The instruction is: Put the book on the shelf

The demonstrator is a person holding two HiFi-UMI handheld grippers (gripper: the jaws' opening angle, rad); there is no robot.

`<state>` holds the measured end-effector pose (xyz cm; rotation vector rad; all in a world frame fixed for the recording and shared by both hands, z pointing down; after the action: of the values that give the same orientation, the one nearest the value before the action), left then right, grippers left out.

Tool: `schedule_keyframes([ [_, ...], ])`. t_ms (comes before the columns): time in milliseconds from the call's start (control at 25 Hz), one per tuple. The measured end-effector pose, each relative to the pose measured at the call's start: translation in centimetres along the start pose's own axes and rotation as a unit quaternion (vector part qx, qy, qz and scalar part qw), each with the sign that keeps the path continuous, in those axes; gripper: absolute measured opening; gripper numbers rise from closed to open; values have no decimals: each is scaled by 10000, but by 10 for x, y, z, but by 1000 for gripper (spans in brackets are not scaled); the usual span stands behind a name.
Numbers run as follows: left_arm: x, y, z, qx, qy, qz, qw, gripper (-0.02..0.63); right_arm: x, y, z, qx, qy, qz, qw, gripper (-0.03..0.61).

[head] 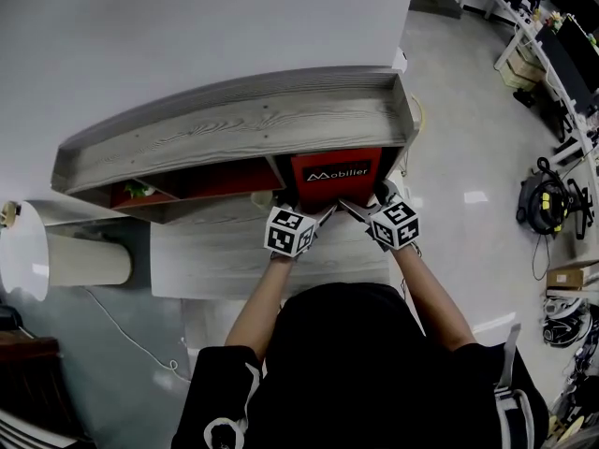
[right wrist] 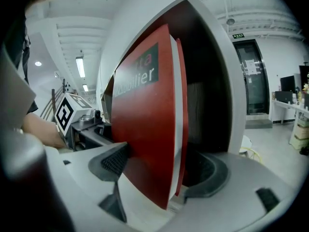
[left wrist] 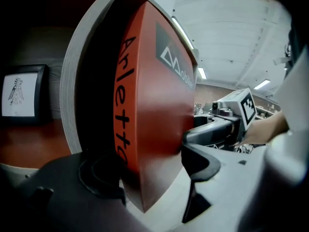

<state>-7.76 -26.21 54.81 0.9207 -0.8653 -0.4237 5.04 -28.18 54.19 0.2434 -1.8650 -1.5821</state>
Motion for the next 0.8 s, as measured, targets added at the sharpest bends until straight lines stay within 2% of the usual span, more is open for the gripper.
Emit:
schedule_keyframes([
  [160, 3, -1, 4, -53, -205, 6, 9998, 348, 2, 0, -4, -49, 236, 64, 9997, 372],
  [240, 5, -2, 6, -77, -288, 4, 9996, 347, 2, 1, -7, -54, 335, 77, 9994, 347],
  [520, 9, 4, 7, -11, -353, 120, 9993, 347, 4, 12, -7, 109, 396, 135, 9991, 345],
  [800, 7, -5, 5, -17, -443, 72, 9990, 348, 2, 3, -7, 40, 549, 24, 9985, 345],
])
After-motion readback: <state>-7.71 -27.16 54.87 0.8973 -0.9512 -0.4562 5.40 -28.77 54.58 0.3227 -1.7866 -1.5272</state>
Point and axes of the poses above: the fingertips, and each gripper's own axes: x forward along the fingers, z to its left, y out of its underside, the point moved 5 cm from there along -x, backward along the fingers, and after that the axes turned 8 degrees about -x, right-handed, at the moved point
